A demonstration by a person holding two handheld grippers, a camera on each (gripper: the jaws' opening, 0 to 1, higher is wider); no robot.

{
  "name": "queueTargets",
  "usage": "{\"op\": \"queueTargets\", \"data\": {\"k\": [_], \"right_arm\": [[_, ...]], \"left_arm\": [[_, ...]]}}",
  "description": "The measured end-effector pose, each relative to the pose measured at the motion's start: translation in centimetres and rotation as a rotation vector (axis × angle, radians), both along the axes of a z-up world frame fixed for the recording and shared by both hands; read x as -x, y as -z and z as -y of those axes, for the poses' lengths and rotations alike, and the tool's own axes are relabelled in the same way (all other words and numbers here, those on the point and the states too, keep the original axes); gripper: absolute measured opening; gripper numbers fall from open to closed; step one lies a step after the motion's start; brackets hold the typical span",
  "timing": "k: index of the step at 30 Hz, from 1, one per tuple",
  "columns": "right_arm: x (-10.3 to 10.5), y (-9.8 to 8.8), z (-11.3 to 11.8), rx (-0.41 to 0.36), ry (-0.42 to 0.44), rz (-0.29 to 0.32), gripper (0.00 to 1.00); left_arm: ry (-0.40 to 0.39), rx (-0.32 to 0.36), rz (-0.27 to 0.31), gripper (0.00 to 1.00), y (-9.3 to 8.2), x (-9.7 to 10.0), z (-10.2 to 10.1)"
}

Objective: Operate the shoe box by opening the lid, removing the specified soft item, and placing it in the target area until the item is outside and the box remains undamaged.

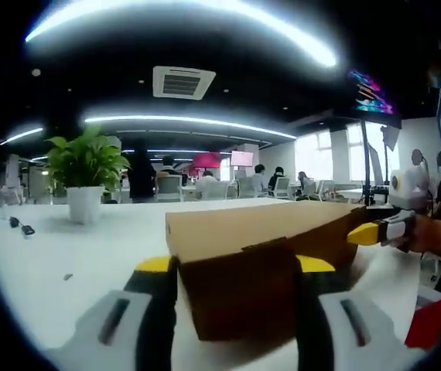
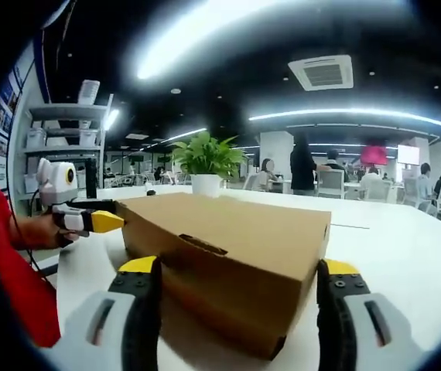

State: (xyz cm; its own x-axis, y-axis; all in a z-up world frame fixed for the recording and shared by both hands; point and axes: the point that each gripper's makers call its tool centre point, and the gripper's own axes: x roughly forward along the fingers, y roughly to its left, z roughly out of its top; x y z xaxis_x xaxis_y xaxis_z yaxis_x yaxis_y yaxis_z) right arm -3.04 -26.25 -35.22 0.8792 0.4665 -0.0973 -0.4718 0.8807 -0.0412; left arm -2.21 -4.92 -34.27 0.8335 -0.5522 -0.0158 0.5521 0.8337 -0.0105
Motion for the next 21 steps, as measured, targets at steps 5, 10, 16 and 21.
{"op": "queueTargets", "data": {"k": [5,10,16,21], "right_arm": [[0.06,-0.29,-0.24,0.004,0.005,-0.019,0.84],[0.28,-0.33,-0.39,0.0,0.022,-0.013,0.85],[0.81,-0.42,-0.62,-0.006,0.033,0.005,0.85],[0.95,-0.35,-0.54,-0.01,0.039,0.017,0.85]], "left_arm": [[0.01,-0.024,-0.016,0.6,-0.11,-0.08,-0.13],[0.01,-0.012,-0.009,0.6,-0.22,0.1,0.09],[0.011,-0.005,0.004,0.62,-0.17,0.25,0.19],[0.01,-0.017,0.031,0.62,-0.17,0.54,0.37]]}}
